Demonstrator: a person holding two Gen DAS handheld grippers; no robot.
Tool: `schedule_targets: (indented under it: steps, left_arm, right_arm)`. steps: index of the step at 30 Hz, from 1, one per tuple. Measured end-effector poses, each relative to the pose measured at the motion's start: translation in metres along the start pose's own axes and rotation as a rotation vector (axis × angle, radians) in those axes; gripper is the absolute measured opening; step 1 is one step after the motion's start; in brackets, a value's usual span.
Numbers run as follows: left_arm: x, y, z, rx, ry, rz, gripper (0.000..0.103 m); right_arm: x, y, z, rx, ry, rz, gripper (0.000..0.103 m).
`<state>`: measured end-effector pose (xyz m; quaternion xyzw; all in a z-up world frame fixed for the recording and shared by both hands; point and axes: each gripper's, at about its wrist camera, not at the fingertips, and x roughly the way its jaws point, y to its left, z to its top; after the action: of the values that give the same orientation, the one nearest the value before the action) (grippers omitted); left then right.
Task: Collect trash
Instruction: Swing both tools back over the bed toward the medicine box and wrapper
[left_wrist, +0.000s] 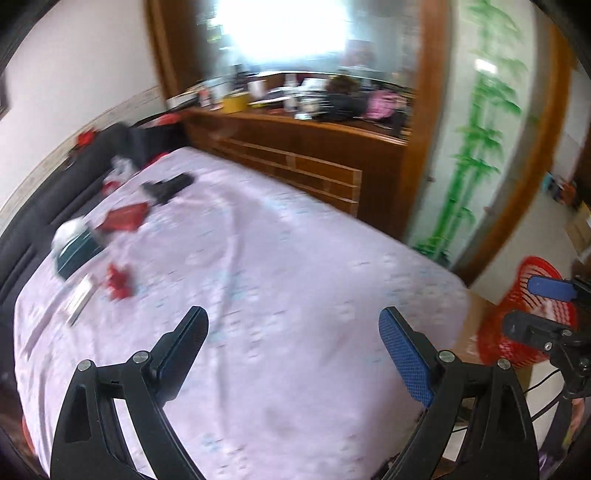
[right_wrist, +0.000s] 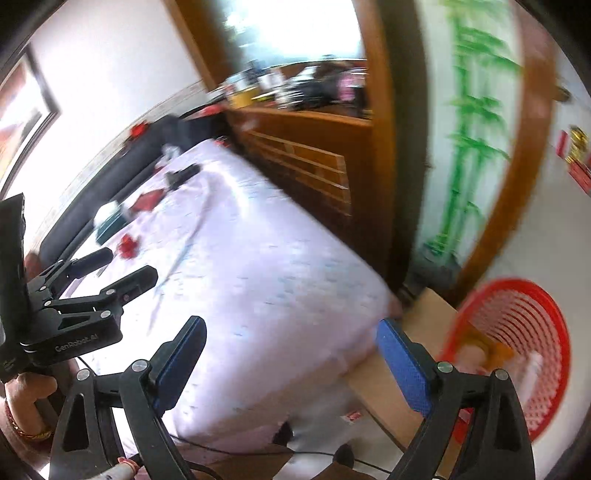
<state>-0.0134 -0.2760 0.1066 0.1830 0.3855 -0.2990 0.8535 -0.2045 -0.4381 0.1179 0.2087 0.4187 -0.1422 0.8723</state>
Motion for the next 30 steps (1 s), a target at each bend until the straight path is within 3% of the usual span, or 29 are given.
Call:
schedule_targets:
  steps: [4,7,13,22,25,30]
  left_arm:
    - [-0.005,0.045,-0.012,-0.073,0.010,0.057,0.093]
    - [-0.007,0.077,-0.020,-0.120,0.020,0.093,0.098]
    - [-0.011,0.142,-0.041,-0.213,0.045,0.149,0.101]
    - [0.000,0.255,-0.060,-0.279,0.090,0.256,0.102]
    - [0.007,0.300,-0.065,-0.324,0.111,0.256,0.102]
    - [0.028,0.355,-0.061,-0.280,0.116,0.241,0.102]
  right_arm:
    - [0.022,0.045,0.013,-0.083,0.018,0.056,0.096]
    - [0.036,0.073,0.019,-0.127,0.032,0.083,0.102]
    - [0.068,0.126,0.031,-0.200,0.064,0.125,0.103]
    - [0.112,0.200,0.049,-0.294,0.104,0.186,0.103]
    - [0.131,0.231,0.055,-0.336,0.124,0.211,0.102]
    - [0.162,0.277,0.059,-0.410,0.155,0.230,0.102]
